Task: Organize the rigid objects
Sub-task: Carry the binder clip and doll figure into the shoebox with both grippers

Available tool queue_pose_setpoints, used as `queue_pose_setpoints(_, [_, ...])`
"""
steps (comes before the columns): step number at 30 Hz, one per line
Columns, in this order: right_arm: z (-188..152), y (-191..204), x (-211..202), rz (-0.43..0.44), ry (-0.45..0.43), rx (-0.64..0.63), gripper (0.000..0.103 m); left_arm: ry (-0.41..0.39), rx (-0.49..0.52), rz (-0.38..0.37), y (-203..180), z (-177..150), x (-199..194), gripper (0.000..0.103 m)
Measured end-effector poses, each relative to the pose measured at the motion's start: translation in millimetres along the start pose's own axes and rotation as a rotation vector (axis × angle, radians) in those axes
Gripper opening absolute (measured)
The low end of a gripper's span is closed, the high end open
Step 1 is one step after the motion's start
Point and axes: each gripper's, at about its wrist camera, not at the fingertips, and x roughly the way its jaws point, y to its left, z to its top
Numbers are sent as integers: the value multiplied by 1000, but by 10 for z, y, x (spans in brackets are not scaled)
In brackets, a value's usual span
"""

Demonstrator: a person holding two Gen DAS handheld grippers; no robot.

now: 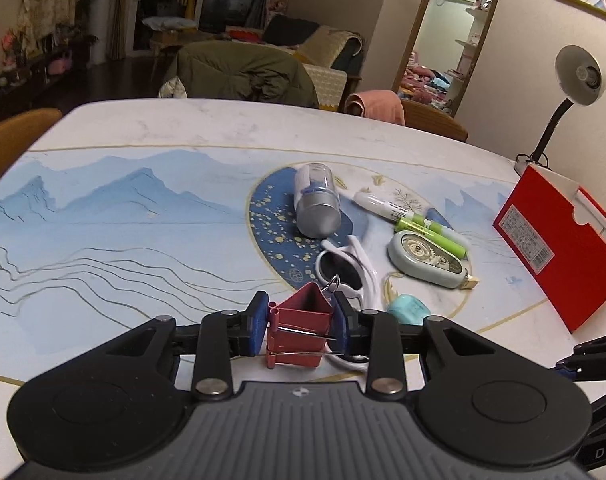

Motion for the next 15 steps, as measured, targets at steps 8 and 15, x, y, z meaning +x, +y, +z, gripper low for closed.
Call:
queue_pose_setpoints(8, [-74, -25, -30, -3, 0, -5, 59, 2, -19, 13, 28, 7, 8, 32])
queue_pose_setpoints(15, [-89, -63, -149, -4, -30, -7, 59, -5, -30, 14, 11, 29, -83, 32])
